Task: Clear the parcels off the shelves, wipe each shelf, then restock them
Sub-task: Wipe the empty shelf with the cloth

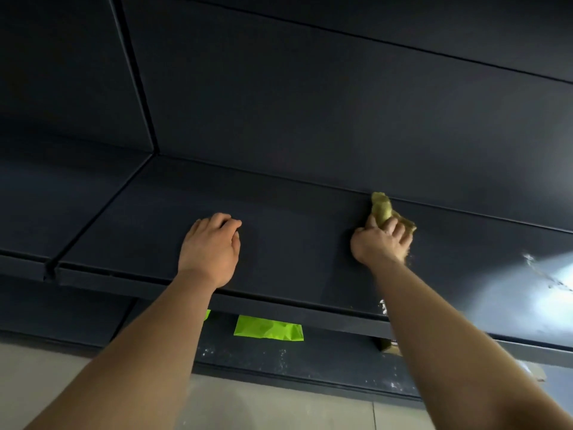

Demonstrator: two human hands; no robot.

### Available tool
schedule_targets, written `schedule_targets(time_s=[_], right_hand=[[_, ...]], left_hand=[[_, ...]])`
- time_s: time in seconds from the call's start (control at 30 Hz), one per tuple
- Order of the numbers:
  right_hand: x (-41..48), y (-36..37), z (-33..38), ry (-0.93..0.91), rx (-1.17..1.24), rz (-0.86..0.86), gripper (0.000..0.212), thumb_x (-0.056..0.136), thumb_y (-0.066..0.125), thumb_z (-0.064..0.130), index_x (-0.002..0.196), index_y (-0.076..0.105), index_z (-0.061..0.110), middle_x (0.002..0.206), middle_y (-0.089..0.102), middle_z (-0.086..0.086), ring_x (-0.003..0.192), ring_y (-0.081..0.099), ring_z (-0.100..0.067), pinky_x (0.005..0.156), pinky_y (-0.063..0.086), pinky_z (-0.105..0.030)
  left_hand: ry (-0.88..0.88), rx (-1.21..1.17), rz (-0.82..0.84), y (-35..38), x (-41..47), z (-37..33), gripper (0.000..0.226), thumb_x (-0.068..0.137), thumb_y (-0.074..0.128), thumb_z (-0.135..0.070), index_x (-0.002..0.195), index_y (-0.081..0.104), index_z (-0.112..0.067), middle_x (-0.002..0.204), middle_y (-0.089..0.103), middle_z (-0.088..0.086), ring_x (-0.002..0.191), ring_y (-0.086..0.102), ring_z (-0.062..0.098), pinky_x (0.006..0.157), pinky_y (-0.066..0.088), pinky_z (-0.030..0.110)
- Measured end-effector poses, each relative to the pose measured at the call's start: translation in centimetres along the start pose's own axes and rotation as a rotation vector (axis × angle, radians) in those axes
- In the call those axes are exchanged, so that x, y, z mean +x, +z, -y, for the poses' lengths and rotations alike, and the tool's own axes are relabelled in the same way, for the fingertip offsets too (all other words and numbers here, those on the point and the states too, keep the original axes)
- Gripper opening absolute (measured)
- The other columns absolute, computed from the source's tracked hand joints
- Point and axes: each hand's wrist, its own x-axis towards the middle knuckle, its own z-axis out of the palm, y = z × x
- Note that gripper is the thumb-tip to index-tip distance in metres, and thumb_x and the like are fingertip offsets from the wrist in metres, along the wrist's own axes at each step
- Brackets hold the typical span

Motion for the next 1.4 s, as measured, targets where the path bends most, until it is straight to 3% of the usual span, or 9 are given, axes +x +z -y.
schedule_targets(time_s=[0.17, 0.27, 0.57, 0.67, 0.77, 0.93, 1.07, 1.17, 1.4], right_hand=[[-5.2, 1.5, 4.9, -0.218, -0.001, -0.024, 0.06, 0.097, 0.023, 0.043, 0.154, 0.009, 0.027, 0.16, -0.002, -0.019, 0.146, -0.002, -0.04, 0.118, -0.003, -0.053], [-5.7, 1.1, 3.7, -0.318, 0.005, -0.019, 0.059, 0.099, 0.022, 0.042, 0.154, 0.009, 0.029, 0.161, -0.002, -0.016, 0.148, -0.001, -0.035, 0.119, -0.003, -0.048], [-5.8, 0.9, -11.8, 0.136, 0.135, 0.011, 0.057, 0.097, 0.024, 0.041, 0.152, 0.012, 0.038, 0.161, -0.001, -0.012, 0.148, -0.003, -0.031, 0.118, 0.0, -0.052], [-6.7, 1.2, -10.0, 0.139, 0.115, 0.024, 0.058, 0.098, 0.021, 0.042, 0.154, 0.008, 0.035, 0.161, -0.006, -0.015, 0.147, -0.006, -0.034, 0.119, -0.002, -0.051], [-8.3, 1.4, -5.9, 0.009, 0.111, 0.04, 0.058, 0.099, 0.021, 0.042, 0.154, 0.006, 0.035, 0.161, -0.009, -0.014, 0.147, -0.008, -0.035, 0.118, -0.004, -0.05], [-12.6, 2.4, 1.0, -0.243, 0.106, -0.011, 0.058, 0.098, 0.025, 0.041, 0.153, 0.01, 0.035, 0.162, -0.005, -0.013, 0.148, -0.005, -0.035, 0.118, -0.003, -0.05], [-14.3, 3.1, -0.5, -0.34, 0.159, -0.079, 0.056, 0.098, 0.026, 0.04, 0.152, 0.016, 0.035, 0.162, 0.003, -0.009, 0.149, 0.0, -0.029, 0.12, 0.001, -0.046], [-13.7, 3.3, -4.8, -0.278, 0.157, -0.151, 0.055, 0.097, 0.03, 0.039, 0.151, 0.02, 0.037, 0.162, 0.009, -0.007, 0.149, 0.004, -0.023, 0.12, 0.005, -0.044], [-12.3, 3.5, -14.3, 0.072, 0.199, -0.119, 0.055, 0.1, 0.017, 0.039, 0.154, 0.011, 0.03, 0.162, 0.0, -0.011, 0.149, -0.003, -0.028, 0.121, -0.001, -0.046]], left_hand=[[0.039, 0.08, 0.032, -0.3, 0.2, -0.4, 0.036, 0.098, 0.041, -0.023, 0.131, 0.054, -0.018, 0.133, 0.05, 0.003, 0.116, 0.051, 0.028, 0.103, 0.037, 0.042], [0.031, 0.212, 0.134, -0.6, 0.5, -1.4, 0.038, 0.098, 0.037, -0.019, 0.135, 0.046, -0.017, 0.14, 0.045, 0.007, 0.126, 0.044, 0.027, 0.105, 0.035, 0.042], [0.014, 0.49, 0.283, -0.7, 0.9, -3.6, 0.048, 0.099, 0.036, -0.014, 0.145, 0.027, -0.005, 0.148, 0.031, 0.022, 0.132, 0.038, 0.035, 0.106, 0.037, 0.043], [0.007, 0.465, 0.273, -0.4, 1.0, -3.5, 0.049, 0.098, 0.038, -0.013, 0.145, 0.028, -0.004, 0.148, 0.031, 0.022, 0.131, 0.039, 0.035, 0.097, 0.044, 0.039], [0.004, 0.443, 0.273, -0.3, 1.0, -3.6, 0.051, 0.096, 0.043, -0.013, 0.144, 0.029, -0.004, 0.147, 0.032, 0.021, 0.13, 0.04, 0.034, 0.093, 0.046, 0.037], [-0.024, 0.383, 0.298, -0.9, 1.0, -3.7, 0.058, 0.092, 0.052, -0.013, 0.145, 0.028, -0.004, 0.147, 0.032, 0.021, 0.13, 0.039, 0.034, 0.096, 0.046, 0.038], [-0.047, 0.218, 0.277, -1.6, 0.5, -4.8, 0.048, 0.09, 0.052, -0.01, 0.136, 0.041, -0.005, 0.141, 0.04, 0.017, 0.127, 0.04, 0.033, 0.1, 0.042, 0.043], [0.088, 0.026, 0.17, -1.3, -0.7, -7.2, 0.037, 0.092, 0.04, -0.008, 0.127, 0.052, -0.01, 0.138, 0.046, 0.011, 0.127, 0.041, 0.03, 0.105, 0.035, 0.042], [0.165, -0.116, 0.09, 1.4, -2.4, -8.2, 0.041, 0.096, 0.04, -0.014, 0.136, 0.047, -0.014, 0.145, 0.039, 0.006, 0.138, 0.029, 0.025, 0.116, 0.016, 0.049]])
